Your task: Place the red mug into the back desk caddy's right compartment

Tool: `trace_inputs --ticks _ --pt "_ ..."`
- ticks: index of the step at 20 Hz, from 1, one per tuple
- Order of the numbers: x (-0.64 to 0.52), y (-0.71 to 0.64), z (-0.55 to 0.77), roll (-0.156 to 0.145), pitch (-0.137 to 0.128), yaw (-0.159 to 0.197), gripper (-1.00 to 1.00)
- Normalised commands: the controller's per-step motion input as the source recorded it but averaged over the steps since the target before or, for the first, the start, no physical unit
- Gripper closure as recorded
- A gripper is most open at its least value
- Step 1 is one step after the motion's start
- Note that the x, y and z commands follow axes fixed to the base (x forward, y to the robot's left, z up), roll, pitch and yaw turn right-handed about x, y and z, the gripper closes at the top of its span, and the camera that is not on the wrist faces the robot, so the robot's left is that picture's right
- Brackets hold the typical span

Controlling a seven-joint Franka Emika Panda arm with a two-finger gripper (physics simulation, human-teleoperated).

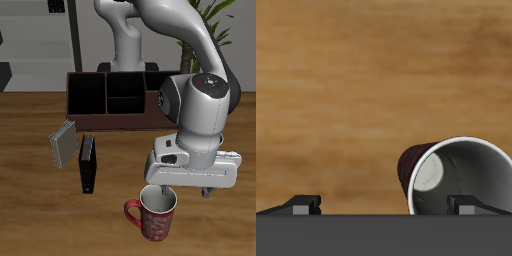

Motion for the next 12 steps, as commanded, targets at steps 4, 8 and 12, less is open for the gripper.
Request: trace_inputs --ticks 4,8,12 --pt "0.05 -0.04 -0.20 0.001 0.022 0.007 -1.00" --pt "0.06 -0.13 -0.23 -0.015 0.023 -0.013 -1.00" --pt "0.05 -0.06 -0.14 -0.015 0.023 -0.022 -1.00"
